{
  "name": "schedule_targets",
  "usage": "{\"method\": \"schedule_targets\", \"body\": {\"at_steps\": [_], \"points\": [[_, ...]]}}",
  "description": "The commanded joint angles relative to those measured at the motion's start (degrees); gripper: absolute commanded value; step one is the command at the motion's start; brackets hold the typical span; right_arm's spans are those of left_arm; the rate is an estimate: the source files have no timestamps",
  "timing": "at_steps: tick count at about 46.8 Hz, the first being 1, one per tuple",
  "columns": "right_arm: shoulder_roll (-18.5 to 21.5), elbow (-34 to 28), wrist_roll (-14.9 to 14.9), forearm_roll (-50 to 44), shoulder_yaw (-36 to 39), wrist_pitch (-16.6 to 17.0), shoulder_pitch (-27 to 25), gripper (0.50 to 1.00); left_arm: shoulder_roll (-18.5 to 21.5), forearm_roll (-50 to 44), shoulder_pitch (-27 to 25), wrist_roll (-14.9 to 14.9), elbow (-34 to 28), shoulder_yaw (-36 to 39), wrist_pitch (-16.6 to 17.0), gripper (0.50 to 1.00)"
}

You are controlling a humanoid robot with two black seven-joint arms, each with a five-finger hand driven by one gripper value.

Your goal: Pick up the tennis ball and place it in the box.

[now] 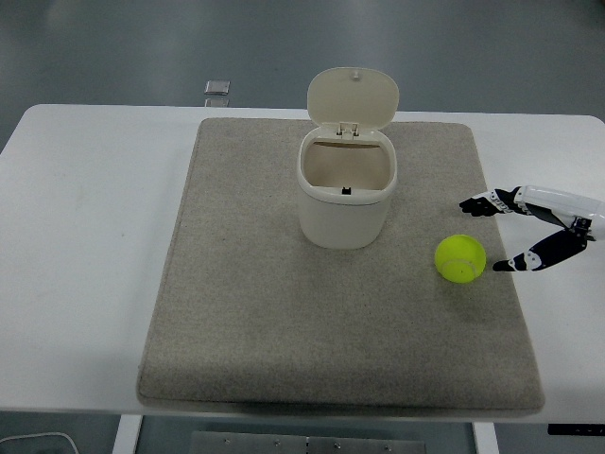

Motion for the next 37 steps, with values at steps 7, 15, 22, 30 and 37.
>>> {"method": "schedule_targets", "body": {"at_steps": [7, 15, 22, 30, 37], "points": [[1.71, 0.02, 0.0, -1.14, -0.86, -3.2, -1.67, 0.905, 0.0, 0.0, 0.0, 0.0, 0.0, 0.0, 0.0, 0.992], [2.06, 0.02, 0.0, -1.23, -0.95, -4.96, -2.02, 0.905, 0.0, 0.0, 0.0, 0.0, 0.0, 0.0, 0.0, 0.992], [2.59, 0.11, 0.0, -1.67, -2.09, -6.1, -2.64, 0.903, 0.0, 0.0, 0.0, 0.0, 0.0, 0.0, 0.0, 0.992], [3.38, 0.2, 0.09, -2.28, -4.02, -8.91, -2.64, 0.903, 0.0, 0.0, 0.0, 0.0, 0.0, 0.0, 0.0, 0.992], [3.47, 0.37, 0.09, -2.28, -4.02, -10.06, -2.73, 0.899, 0.0, 0.0, 0.0, 0.0, 0.0, 0.0, 0.0, 0.992]]}}
